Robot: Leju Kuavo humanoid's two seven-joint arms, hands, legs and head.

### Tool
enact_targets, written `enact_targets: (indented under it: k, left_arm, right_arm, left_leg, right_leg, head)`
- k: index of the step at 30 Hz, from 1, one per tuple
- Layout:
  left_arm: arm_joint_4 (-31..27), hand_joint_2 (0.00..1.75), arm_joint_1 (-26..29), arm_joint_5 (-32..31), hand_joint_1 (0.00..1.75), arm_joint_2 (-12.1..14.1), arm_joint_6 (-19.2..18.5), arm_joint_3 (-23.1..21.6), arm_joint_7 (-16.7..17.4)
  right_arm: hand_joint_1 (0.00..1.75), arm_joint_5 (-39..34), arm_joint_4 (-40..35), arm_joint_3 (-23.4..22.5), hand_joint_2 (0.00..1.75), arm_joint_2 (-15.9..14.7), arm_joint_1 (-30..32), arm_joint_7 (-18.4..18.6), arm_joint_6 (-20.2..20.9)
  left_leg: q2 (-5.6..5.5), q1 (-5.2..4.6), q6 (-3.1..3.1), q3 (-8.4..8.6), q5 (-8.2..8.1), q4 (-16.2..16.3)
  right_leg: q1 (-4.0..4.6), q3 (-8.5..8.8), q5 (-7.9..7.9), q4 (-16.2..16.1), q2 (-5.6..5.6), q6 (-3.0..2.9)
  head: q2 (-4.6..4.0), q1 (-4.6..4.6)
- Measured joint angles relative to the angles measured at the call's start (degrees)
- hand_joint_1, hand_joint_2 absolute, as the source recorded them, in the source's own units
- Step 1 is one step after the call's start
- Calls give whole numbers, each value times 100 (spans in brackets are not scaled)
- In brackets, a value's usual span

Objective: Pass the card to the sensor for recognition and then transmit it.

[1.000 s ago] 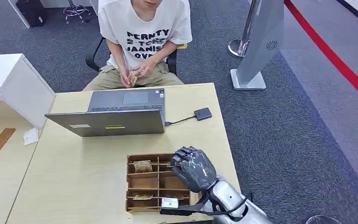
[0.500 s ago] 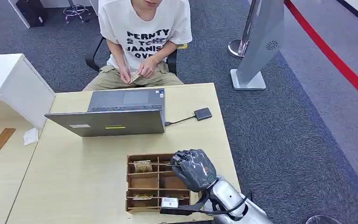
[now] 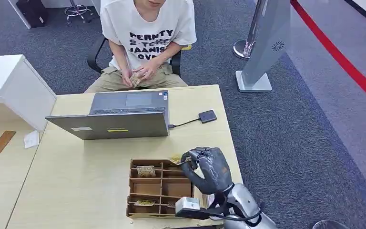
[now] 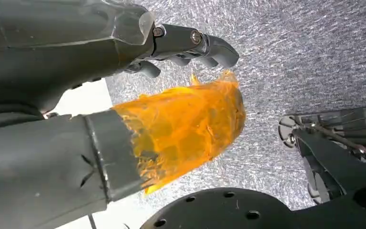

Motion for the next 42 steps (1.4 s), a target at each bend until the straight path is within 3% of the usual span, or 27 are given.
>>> enact_targets:
  k: [7, 13, 30, 42]
  left_arm:
    - [0, 0, 11, 46, 0, 2, 17, 2, -28]
    - [0, 0, 10, 64, 0, 2, 26, 2, -37]
    - [0, 0, 6, -26, 0, 4, 7, 2, -52]
    - [0, 0, -17, -316, 0, 4, -66, -175, -81]
  right_arm:
    - [175, -1547, -1165, -644, 175, 11, 439, -749, 182]
    - [175, -2282, -1746, -991, 175, 39, 637, -919, 523]
    - [175, -2289, -1917, -1175, 175, 149, 616, -871, 809]
    - [175, -1791, -1408, -1142, 175, 290, -379, -272, 996]
  left_leg:
    - [0, 0, 0, -2, -1, 0]
    - [1, 0, 0, -1, -1, 0]
    - [1, 1, 0, -2, -1, 0]
    - [4, 2, -1, -1, 1, 0]
  right_leg:
    - [0, 0, 0, 0, -1, 0]
    - [0, -1, 0, 0, 0, 0]
    - [0, 0, 0, 0, 0, 0]
    - [0, 0, 2, 1, 2, -2]
  head:
    - [0, 0]
    - [0, -2]
    - [0, 0]
    - [0, 0]
